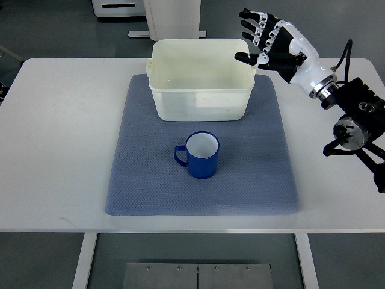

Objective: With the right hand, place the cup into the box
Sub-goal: 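Move the right hand over the box and down toward the blue mug, then close the right hand's fingers around the blue mug's body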

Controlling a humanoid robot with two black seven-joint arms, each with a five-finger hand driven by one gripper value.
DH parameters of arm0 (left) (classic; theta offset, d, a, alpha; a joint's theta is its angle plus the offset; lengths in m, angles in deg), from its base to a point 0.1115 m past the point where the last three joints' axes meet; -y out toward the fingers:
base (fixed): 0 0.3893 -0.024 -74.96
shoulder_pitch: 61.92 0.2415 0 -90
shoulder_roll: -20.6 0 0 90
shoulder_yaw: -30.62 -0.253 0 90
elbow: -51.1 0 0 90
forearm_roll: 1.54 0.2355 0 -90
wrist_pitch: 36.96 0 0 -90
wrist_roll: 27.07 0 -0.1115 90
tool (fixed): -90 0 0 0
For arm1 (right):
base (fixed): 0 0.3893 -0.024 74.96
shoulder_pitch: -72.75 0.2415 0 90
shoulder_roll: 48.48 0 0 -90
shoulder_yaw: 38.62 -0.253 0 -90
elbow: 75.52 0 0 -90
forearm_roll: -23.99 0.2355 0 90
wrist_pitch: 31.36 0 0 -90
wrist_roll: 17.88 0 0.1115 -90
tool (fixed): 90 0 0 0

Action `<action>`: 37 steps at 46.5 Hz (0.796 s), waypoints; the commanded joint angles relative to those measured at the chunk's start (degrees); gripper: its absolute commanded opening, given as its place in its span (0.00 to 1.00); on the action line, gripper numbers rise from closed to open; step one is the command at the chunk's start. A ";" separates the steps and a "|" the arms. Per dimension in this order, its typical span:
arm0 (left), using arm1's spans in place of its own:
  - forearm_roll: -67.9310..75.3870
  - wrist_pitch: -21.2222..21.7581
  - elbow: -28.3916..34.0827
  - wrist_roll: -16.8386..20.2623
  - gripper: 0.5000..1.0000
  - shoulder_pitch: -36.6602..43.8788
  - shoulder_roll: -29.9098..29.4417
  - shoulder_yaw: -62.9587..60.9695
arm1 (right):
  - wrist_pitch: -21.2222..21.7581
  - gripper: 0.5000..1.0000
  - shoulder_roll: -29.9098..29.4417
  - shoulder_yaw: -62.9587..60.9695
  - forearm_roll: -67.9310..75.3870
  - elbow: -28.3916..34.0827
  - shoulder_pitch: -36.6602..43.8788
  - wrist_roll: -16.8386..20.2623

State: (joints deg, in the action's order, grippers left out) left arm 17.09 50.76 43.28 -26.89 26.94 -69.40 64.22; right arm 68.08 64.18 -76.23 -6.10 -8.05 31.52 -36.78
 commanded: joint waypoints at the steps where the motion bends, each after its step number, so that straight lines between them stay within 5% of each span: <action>1: 0.01 0.00 0.00 0.00 1.00 0.00 0.00 -0.02 | 3.20 0.98 0.19 1.13 -2.25 0.82 0.28 0.00; 37: 0.01 0.00 0.00 0.00 1.00 0.00 0.00 -0.02 | 5.05 0.96 0.72 18.80 -10.34 2.41 3.27 0.09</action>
State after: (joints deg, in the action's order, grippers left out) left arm 17.09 50.76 43.28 -26.89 26.94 -69.40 64.22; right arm 73.24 65.07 -57.94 -16.23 -5.15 34.96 -36.78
